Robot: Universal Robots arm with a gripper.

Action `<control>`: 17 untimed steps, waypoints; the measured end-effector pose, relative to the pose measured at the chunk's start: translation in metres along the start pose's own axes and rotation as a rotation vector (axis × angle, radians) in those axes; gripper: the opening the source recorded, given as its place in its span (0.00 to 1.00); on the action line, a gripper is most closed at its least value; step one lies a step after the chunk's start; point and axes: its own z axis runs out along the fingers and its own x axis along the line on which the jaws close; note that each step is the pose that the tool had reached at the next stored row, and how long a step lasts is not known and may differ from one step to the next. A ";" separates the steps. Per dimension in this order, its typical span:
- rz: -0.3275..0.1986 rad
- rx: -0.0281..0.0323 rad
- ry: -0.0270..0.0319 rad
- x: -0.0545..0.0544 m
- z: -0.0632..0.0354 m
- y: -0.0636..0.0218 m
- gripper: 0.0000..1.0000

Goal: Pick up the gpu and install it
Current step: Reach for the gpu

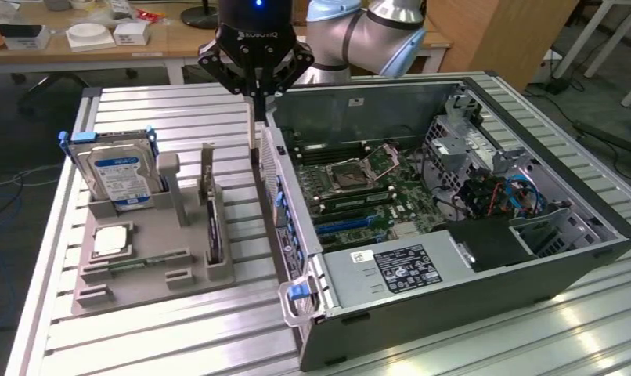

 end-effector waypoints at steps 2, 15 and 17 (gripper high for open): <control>0.000 -0.0001 0.0000 0.002 0.0000 -0.0002 0.10; 0.000 -0.0001 0.0000 0.017 -0.0004 -0.0013 0.10; 0.000 -0.0001 0.0000 0.019 -0.0005 -0.0014 0.10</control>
